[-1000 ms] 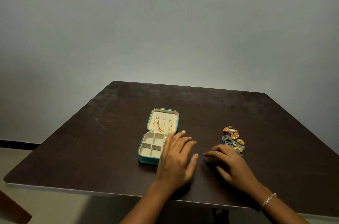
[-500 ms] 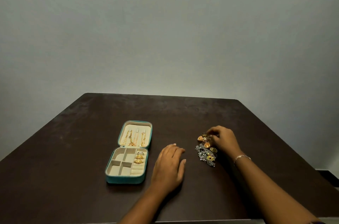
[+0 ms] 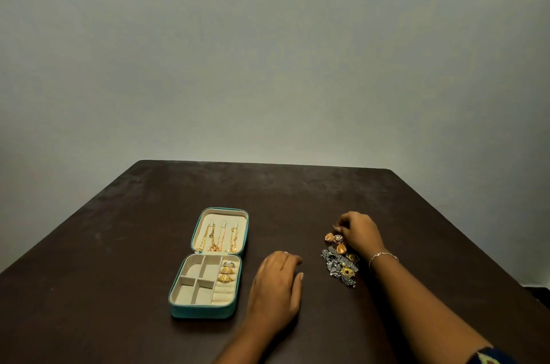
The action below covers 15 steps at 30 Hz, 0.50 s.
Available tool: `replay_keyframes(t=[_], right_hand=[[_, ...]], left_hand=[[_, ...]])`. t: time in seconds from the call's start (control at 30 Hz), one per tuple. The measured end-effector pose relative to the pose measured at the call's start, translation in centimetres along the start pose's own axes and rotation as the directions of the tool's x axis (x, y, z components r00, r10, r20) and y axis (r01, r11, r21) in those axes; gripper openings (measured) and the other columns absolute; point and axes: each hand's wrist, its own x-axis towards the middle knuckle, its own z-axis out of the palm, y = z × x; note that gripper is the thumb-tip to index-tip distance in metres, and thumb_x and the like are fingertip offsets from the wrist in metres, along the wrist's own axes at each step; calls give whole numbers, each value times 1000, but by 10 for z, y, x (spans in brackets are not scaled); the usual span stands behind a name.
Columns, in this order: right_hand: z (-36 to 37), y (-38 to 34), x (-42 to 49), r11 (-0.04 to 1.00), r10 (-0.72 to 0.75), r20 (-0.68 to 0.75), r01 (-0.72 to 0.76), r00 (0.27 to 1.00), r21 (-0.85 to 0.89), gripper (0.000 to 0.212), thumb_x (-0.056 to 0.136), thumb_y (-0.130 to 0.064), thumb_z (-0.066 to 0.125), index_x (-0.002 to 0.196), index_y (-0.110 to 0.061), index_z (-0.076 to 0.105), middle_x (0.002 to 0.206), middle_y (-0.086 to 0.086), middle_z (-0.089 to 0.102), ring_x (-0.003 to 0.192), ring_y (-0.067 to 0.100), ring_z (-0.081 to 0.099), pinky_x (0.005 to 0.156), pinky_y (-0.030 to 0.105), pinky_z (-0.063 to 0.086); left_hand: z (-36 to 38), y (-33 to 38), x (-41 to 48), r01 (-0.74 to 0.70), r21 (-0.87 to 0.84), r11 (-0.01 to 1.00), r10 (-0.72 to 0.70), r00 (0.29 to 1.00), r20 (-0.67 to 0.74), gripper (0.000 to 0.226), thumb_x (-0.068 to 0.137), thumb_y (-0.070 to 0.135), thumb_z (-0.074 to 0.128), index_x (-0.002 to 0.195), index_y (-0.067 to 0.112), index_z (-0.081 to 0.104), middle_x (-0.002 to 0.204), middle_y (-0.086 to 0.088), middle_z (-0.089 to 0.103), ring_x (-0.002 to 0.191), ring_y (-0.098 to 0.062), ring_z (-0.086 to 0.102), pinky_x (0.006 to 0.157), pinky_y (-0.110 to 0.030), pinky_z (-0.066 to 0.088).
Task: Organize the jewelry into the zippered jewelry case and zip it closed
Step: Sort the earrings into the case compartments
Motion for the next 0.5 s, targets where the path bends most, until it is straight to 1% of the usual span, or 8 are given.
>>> replay_keyframes(t=[0.1, 0.17, 0.2, 0.27, 0.33, 0.4, 0.43, 0.5], right_hand=[[-10, -10, -10, 990, -40, -32, 44, 999, 133, 9, 86, -14, 62, 86, -14, 71, 89, 2, 70, 88, 19, 64, 73, 29, 49], [-19, -21, -24, 970, -91, -9, 90, 996, 226, 8, 85, -13, 63, 81, -15, 69, 80, -2, 68, 80, 16, 65, 63, 19, 47], [-22, -27, -32, 959, -124, 22, 114, 992, 259, 7, 85, -13, 63, 81, -16, 69, 78, -4, 67, 78, 13, 65, 62, 16, 46], [-27, -37, -50, 945, -204, 108, 167, 973, 283, 6, 85, -16, 64, 82, -18, 68, 82, -8, 65, 81, 7, 61, 67, 15, 44], [-28, -43, -66, 932, -276, 190, 215, 942, 292, 7, 85, -19, 63, 81, -24, 65, 83, -12, 63, 85, 4, 58, 71, 13, 43], [-25, -47, -78, 918, -330, 218, 258, 919, 302, 8, 85, -20, 63, 80, -26, 64, 83, -13, 62, 88, 6, 58, 75, 18, 45], [-23, -48, -84, 907, -350, 221, 271, 910, 321, 7, 85, -18, 63, 81, -24, 65, 83, -11, 63, 87, 7, 58, 77, 21, 45], [-21, -51, -92, 881, -386, 222, 287, 896, 376, 7, 85, -13, 63, 83, -18, 66, 81, -11, 64, 84, 6, 59, 76, 20, 45]], left_hand=[[-2, 1, 1, 22, -14, 1000, -22, 1000, -13, 20, 81, 28, 44, 97, 21, 54, 89, 5, 63, 88, -5, 49, 80, -19, 39], [-4, 2, 2, 28, -19, 999, -28, 999, -16, 23, 80, 28, 44, 100, 21, 52, 89, 4, 64, 87, -4, 48, 79, -19, 40], [-5, 3, 3, 35, -21, 999, -36, 999, -14, 24, 80, 28, 44, 102, 22, 52, 89, 4, 64, 86, -4, 49, 78, -18, 40], [-8, 4, 3, 73, -25, 997, -73, 997, -4, 28, 80, 29, 44, 106, 22, 52, 88, 4, 65, 83, -3, 50, 75, -17, 40], [-10, 5, 3, 108, -40, 993, -108, 994, 3, 32, 80, 29, 44, 110, 21, 53, 88, 4, 64, 82, -4, 50, 71, -17, 41], [-11, 6, 1, 112, -69, 991, -112, 994, 10, 33, 80, 28, 44, 110, 20, 55, 88, 2, 64, 82, -5, 51, 68, -17, 42], [-12, 7, 0, 105, -75, 992, -104, 994, 18, 32, 80, 27, 44, 109, 19, 55, 88, 1, 65, 81, -4, 52, 67, -17, 42], [-14, 7, -2, 92, -67, 994, -90, 995, 31, 26, 80, 27, 45, 102, 22, 56, 85, 2, 65, 79, -6, 54, 64, -17, 43]])
